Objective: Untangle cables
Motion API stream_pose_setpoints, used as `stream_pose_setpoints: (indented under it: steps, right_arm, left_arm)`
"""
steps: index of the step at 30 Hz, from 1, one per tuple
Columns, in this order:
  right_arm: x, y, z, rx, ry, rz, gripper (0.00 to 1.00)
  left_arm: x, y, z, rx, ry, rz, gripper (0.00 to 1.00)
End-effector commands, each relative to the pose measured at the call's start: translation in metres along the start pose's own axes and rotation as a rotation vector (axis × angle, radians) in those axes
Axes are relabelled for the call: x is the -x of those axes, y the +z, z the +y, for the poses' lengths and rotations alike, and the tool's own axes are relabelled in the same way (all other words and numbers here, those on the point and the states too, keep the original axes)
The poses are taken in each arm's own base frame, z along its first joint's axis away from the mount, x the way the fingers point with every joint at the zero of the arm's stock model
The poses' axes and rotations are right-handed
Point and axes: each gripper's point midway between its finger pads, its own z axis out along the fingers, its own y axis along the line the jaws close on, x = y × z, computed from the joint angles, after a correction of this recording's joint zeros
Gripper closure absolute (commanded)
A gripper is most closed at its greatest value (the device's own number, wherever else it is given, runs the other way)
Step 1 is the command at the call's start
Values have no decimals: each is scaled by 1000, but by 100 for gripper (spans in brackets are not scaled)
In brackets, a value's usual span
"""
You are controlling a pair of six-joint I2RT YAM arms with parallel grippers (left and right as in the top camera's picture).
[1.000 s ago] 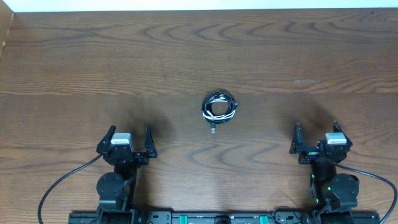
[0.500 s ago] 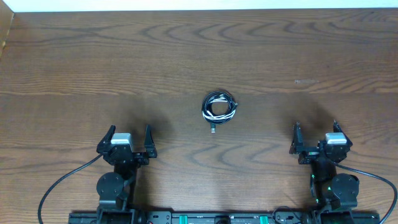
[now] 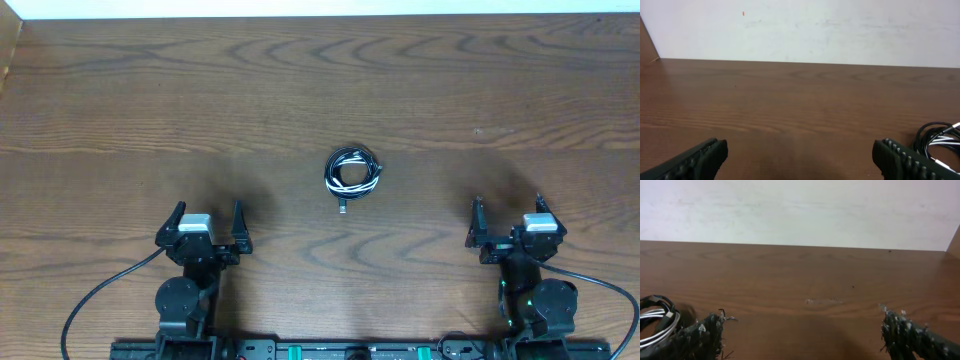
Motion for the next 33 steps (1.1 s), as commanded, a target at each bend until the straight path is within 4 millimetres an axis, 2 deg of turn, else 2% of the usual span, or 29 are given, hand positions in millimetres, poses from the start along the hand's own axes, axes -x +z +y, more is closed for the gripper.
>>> stream_pose_setpoints:
  steps: [1,4,9,16,19,27,30,33]
  right_arm:
    - [-1,0,-2,-11,-7,1,1]
    - [-1,0,-2,-11,-7,1,1]
    - [-1,0,-2,-11,-7,1,1]
    - [-1,0,-2,-11,-7,1,1]
    - [-1,0,-2,-11,-7,1,1]
    - [-1,0,-2,-11,-7,1,1]
    - [-1,0,-2,-11,-7,1,1]
    - [-1,0,-2,-11,-7,1,1]
  left_arm:
    - [-18,2,6,31,8,51,2]
    - [-18,2,3,15,-5,50,2]
    - [-12,-1,-29,-169,-205,46,2]
    - [13,-1,-30,-185,-201,-53,2]
    - [37,-6,-31,-196,-196,-130,2]
    - [133,-40,-34,-221,-183,-319,2]
    - [149,-47,-35,-211,-210,-219,2]
    - [148,-46,-42,-222,-211,-14,2]
